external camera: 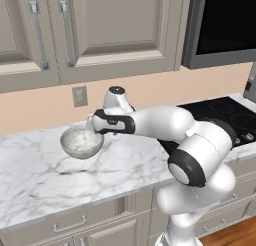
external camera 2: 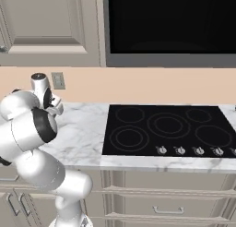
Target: Pick the cup and bowl from the counter and place them on the counter next to the sink.
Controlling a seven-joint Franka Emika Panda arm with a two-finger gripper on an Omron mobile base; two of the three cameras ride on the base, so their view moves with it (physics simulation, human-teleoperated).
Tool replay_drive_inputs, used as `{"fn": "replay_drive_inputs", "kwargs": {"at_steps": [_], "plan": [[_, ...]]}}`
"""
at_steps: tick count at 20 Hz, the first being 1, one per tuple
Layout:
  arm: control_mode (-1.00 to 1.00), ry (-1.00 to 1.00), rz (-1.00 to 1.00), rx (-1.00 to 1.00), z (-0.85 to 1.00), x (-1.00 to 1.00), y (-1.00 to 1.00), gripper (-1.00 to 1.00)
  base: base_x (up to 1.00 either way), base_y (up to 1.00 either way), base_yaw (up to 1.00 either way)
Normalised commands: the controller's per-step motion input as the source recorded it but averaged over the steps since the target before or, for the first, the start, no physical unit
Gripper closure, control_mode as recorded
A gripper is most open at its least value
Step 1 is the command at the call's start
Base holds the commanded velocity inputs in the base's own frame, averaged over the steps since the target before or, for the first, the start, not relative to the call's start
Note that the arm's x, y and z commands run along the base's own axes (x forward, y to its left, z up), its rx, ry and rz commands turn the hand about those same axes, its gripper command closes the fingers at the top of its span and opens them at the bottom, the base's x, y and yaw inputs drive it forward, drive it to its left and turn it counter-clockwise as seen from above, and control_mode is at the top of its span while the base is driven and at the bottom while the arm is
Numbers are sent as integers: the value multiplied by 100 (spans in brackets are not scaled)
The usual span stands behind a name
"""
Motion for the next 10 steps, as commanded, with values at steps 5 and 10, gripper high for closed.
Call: {"fn": "replay_drive_inputs", "kwargs": {"at_steps": [5,10], "plan": [[-100,0,-4,0,-25,10,4,-100,0,0,0],[-100,0,-4,0,-22,16,2,-100,0,0,0]]}}
